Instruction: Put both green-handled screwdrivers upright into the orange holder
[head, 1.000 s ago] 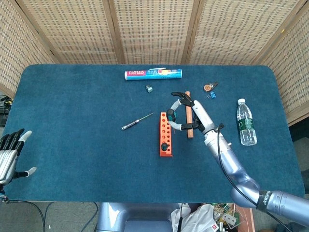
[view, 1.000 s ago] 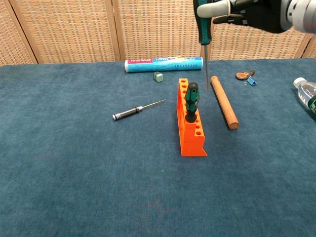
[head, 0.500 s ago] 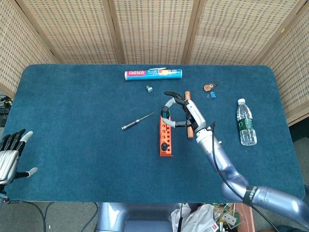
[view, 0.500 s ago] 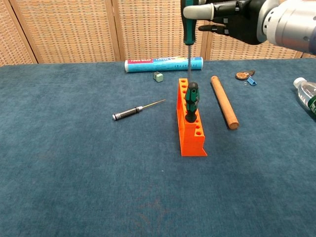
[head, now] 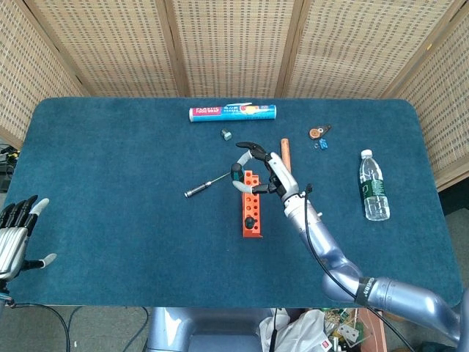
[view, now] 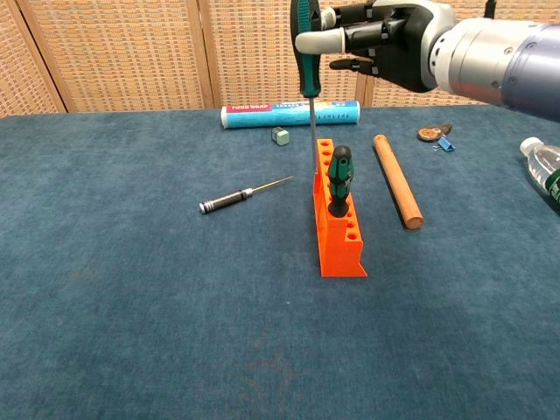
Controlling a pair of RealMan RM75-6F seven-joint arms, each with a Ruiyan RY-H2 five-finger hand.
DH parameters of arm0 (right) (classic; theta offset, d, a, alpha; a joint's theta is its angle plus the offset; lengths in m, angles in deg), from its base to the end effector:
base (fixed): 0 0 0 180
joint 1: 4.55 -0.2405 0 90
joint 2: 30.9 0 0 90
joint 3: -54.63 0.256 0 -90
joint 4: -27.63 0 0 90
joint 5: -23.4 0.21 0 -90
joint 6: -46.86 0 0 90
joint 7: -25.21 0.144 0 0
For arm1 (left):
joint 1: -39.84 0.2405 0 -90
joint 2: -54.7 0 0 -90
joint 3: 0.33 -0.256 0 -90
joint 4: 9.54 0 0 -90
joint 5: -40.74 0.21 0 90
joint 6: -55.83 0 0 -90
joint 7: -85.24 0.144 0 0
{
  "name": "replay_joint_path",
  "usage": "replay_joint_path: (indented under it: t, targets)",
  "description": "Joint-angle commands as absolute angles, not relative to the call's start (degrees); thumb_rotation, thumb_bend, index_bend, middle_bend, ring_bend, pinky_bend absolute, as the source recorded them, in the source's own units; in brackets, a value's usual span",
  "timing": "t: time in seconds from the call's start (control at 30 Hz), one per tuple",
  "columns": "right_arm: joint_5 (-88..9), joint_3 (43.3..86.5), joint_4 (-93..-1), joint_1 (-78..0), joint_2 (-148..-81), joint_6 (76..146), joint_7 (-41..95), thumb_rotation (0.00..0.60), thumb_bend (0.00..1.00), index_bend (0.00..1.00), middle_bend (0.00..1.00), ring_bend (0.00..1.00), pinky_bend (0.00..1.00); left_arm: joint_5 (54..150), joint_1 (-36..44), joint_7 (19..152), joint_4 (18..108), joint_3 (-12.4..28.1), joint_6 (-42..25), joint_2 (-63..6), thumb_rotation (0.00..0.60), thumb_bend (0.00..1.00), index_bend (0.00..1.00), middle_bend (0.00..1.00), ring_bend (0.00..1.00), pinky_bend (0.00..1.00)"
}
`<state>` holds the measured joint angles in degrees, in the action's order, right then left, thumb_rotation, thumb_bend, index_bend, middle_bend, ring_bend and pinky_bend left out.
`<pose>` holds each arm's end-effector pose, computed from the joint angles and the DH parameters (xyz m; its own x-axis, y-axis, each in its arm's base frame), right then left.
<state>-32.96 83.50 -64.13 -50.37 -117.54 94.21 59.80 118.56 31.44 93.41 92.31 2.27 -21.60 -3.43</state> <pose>-0.0592 -0.3860 0.0306 -0.6398 -0.4441 0.6272 -0.6882 -0.0320 -0.7248 -0.2993 0.1940 0.1646 0.4480 0.1325 0.8842 0.8883 0.0462 -0.4570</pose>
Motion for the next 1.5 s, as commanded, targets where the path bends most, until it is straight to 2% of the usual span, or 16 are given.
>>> replay_joint_path:
  t: [0.03,1.03,1.5]
  targets:
    - [-32.40,83.50,-63.83,-50.73,-118.00,94.41,59.11,0.600,0.33,0.66,0.15,0.00,0.00,118.66,31.46,93.23,92.26,2.26,-21.63,-3.33,0.600,0.00,0.00,0.00,0.00,0.00]
    - [-32.46,83.54,-64.19,-48.91,-115.71,93.83,58.93,0.600,0.33,0.67,0.15,0.00,0.00,118.68,31.34,93.84,92.40,2.07,-21.63,-3.60,0.600,0.00,0.00,0.00,0.00,0.00]
    - [-33.20,83.07,-61.53,-48.99,-117.31,92.97,60.28,0.600,0.33,0.67,0.15,0.00,0.00,118.43,31.25,93.95,92.28,2.15,-21.56,-3.70,0.600,0.00,0.00,0.00,0.00,0.00]
